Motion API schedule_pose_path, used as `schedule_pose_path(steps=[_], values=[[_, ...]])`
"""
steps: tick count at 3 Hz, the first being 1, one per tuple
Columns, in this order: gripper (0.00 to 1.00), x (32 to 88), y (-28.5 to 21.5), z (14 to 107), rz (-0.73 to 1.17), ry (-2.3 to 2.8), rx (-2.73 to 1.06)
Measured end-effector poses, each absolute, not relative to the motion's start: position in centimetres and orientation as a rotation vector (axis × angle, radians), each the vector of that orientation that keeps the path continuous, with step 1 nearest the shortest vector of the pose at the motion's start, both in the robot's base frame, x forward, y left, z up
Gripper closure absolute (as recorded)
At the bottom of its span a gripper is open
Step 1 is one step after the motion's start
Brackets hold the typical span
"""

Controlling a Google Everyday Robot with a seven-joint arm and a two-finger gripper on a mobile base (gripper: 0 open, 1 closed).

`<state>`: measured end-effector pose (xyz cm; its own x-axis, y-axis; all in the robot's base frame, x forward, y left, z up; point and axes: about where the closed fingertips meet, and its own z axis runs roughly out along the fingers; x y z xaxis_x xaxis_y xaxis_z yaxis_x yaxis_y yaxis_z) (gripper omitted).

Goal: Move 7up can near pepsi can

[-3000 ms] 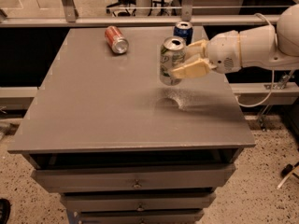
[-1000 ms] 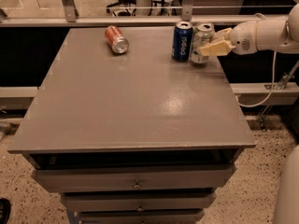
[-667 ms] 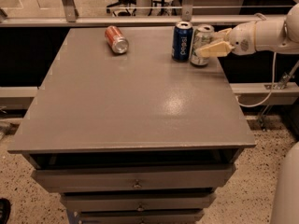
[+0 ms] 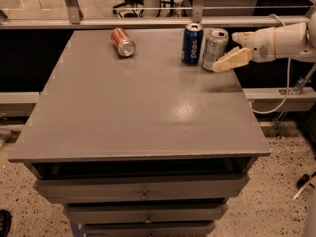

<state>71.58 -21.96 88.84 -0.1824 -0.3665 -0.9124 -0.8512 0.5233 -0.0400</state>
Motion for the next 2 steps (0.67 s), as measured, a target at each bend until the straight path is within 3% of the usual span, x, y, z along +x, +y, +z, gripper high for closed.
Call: schedule_pose_path(steps=[2], values=[[0.00, 67.0, -24.4, 90.5, 0.543, 1.779, -0.996]])
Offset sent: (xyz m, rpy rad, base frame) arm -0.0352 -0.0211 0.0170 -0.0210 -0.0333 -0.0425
